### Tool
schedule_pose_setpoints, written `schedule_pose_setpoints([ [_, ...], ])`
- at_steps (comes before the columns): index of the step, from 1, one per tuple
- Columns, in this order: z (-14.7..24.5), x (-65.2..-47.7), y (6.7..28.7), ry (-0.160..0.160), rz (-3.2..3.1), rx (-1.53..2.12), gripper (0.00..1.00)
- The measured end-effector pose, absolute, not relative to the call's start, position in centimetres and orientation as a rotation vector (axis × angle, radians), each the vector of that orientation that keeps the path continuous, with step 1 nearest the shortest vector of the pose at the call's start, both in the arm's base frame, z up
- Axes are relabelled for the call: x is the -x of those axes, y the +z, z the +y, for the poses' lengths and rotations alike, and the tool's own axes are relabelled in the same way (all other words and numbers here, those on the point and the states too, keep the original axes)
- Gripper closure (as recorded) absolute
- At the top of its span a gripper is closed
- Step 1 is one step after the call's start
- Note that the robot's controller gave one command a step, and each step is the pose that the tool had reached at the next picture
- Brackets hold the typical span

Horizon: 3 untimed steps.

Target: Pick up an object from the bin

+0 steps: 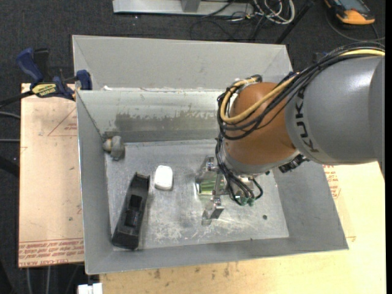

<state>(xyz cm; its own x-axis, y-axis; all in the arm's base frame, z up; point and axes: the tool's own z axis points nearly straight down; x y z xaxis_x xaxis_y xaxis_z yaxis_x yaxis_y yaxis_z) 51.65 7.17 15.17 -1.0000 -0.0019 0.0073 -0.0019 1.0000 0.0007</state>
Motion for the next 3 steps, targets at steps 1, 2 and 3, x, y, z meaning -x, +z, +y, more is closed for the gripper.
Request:
schedule_pose_setpoints([
  [1, 7.1, -51.8, 15.5, -0.002, -3.142, 0.000, 0.00],
  [2, -1.3, -57.2, 8.1, -0.007, -3.152, -0.005, 1.00],
  [3, -1.3, -57.2, 8.1, -0.007, -3.152, -0.005, 1.00],
])
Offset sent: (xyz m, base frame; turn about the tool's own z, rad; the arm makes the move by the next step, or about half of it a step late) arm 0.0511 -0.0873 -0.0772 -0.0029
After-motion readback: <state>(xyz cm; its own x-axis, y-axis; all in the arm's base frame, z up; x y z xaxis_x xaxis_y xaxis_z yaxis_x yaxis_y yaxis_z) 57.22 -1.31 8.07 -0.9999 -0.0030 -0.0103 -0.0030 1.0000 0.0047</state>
